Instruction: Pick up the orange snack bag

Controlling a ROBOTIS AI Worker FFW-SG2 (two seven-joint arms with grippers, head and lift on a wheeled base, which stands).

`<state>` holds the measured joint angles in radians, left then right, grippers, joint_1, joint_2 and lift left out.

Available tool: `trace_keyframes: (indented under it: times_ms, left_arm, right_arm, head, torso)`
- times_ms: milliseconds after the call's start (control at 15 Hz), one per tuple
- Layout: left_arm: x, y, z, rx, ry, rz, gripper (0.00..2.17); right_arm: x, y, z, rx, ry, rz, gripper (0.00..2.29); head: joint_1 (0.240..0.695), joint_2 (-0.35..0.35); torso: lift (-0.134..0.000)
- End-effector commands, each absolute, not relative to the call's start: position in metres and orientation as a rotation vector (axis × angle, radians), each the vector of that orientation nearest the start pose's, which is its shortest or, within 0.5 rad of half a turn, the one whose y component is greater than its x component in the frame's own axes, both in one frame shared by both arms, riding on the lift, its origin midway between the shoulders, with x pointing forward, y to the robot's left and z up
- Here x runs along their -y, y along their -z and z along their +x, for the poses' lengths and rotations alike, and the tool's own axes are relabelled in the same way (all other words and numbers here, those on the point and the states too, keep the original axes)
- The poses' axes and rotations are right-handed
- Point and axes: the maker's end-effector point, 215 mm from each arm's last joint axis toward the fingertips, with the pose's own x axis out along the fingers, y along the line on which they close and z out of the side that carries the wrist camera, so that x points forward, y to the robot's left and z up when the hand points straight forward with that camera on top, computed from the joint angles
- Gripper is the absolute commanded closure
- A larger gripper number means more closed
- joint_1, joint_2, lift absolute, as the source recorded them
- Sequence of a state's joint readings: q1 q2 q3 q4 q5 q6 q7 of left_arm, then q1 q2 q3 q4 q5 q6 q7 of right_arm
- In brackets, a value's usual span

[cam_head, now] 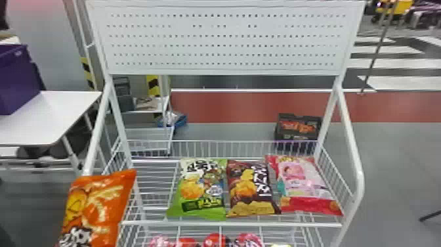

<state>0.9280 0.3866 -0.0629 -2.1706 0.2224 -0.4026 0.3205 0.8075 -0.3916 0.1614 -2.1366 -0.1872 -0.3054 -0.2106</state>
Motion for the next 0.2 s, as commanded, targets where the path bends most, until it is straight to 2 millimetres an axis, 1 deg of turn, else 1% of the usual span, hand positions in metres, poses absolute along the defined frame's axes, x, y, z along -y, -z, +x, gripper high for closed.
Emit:
trace_keyframes:
  times_ms: [0,133]
  left_arm:
    - [-0.2711,0.3203,0.3162,0.024,-0.050,-0.040,1.33]
    - [-0.2716,0.3209,0.3159,0.024,-0.051,-0.040,1.33]
  right_arm:
    - [0.2043,0.3357,0.3399,-0.004,-0.134,0.032,0.14]
    - [0.2041,0.3354,0.3395,-0.004,-0.135,0.032,0.14]
  head:
    - [0.499,0.000]
    - [0.499,0.000]
  torso:
    - [0.000]
    - [0.000]
